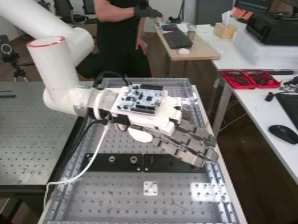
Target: Grab the drill bit and place it in the clear container
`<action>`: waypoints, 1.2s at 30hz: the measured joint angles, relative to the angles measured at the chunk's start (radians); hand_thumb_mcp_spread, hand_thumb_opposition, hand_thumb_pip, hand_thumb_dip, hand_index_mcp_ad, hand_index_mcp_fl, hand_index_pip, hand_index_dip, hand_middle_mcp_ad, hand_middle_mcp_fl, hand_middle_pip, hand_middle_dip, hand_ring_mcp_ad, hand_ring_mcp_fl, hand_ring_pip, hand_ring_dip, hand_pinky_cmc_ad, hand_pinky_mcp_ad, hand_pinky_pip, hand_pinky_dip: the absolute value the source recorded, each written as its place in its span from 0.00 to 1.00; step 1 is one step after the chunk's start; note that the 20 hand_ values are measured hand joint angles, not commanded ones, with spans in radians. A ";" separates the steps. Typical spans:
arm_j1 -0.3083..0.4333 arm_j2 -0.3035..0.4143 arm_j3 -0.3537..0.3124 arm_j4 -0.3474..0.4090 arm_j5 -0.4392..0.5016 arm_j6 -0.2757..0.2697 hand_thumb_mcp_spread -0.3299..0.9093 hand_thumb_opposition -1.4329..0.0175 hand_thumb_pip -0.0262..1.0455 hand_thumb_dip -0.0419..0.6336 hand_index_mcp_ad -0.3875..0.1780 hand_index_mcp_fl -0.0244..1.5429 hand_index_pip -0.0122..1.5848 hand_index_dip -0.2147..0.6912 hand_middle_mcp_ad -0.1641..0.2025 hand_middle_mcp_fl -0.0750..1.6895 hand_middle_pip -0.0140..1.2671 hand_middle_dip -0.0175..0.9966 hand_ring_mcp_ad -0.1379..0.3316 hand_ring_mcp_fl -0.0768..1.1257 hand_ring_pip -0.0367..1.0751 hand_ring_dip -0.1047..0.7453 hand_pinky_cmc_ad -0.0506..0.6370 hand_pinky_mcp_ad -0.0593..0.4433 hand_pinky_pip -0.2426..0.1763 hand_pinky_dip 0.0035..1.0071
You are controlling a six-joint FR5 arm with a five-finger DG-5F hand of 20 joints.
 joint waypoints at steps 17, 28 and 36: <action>0.098 0.155 -0.079 0.032 -0.161 -0.046 0.76 0.33 0.38 0.39 0.33 0.67 0.57 0.50 0.59 0.29 0.10 0.34 0.67 0.22 0.12 0.30 0.67 0.45 0.62 0.19; 0.167 0.150 -0.076 0.017 -0.263 -0.020 0.76 0.33 0.38 0.39 0.33 0.67 0.57 0.50 0.59 0.29 0.10 0.35 0.67 0.23 0.12 0.30 0.67 0.45 0.62 0.19; 0.208 0.101 -0.042 0.002 -0.309 0.006 0.76 0.33 0.38 0.39 0.33 0.67 0.57 0.50 0.59 0.29 0.10 0.34 0.67 0.23 0.12 0.30 0.67 0.45 0.62 0.19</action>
